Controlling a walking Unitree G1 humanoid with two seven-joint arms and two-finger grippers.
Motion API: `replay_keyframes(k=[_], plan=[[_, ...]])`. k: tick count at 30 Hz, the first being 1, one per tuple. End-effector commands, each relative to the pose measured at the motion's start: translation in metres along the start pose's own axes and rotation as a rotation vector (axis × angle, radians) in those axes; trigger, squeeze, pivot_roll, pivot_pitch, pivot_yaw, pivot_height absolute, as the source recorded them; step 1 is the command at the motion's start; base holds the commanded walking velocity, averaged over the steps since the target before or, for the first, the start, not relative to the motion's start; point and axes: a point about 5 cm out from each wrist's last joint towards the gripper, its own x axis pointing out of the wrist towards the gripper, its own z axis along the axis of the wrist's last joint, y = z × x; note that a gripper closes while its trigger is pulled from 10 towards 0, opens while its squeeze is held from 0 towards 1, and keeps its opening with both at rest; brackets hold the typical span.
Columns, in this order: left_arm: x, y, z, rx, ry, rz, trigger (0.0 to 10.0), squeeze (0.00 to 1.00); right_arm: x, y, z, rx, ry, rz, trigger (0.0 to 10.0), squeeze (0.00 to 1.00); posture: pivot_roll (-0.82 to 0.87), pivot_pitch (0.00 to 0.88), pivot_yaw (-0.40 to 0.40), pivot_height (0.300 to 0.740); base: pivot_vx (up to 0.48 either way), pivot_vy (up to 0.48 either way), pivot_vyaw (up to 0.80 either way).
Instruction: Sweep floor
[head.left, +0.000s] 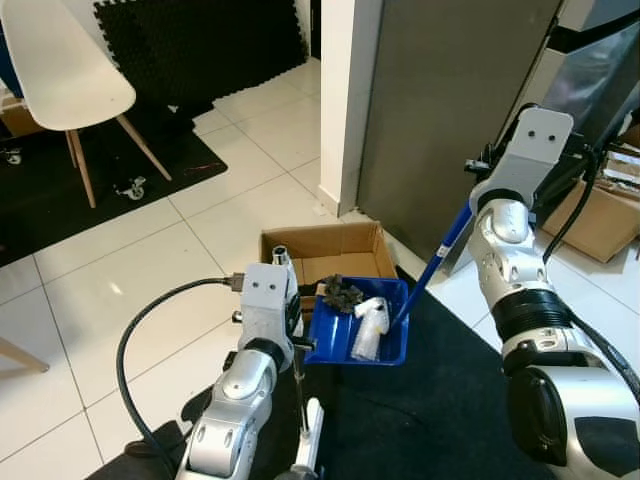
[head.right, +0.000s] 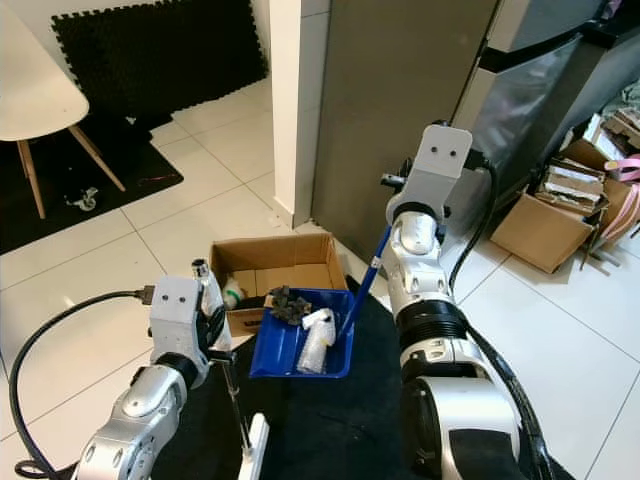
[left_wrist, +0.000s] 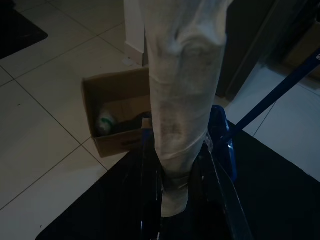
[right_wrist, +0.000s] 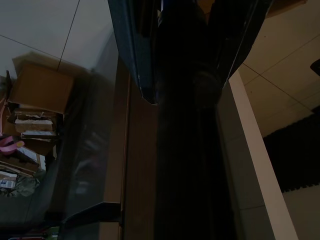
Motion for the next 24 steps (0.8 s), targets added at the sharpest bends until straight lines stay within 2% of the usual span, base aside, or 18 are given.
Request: replay_keyframes(k=[1,11,24], plan=[[0.0003,-0.0035,0.0011,-0.007,-0.012,-0.001,10.0,0.0,0.0023,-0.0016,0.0084,0.01,-0.045,-0.004,10.0,0.0,0.12,0.124,-0.041,0.74,0.0,0.0,0.0],[0.0011,-0.0013,0.0026,0.003,-0.032,0.014,10.0,0.0,0.0011,-0.0007,0.0057,0.005,-0.04,0.005,10.0,0.0,0.12,0.12,-0.043,0.74,0.024,0.0,0.0],[0.0014,0.0008,0.0041,0.007,-0.043,0.025,10.0,0.0,0.0007,-0.0001,0.005,0.002,-0.04,0.009,10.0,0.0,0.12,0.116,-0.041,0.74,0.439,0.0,0.0]])
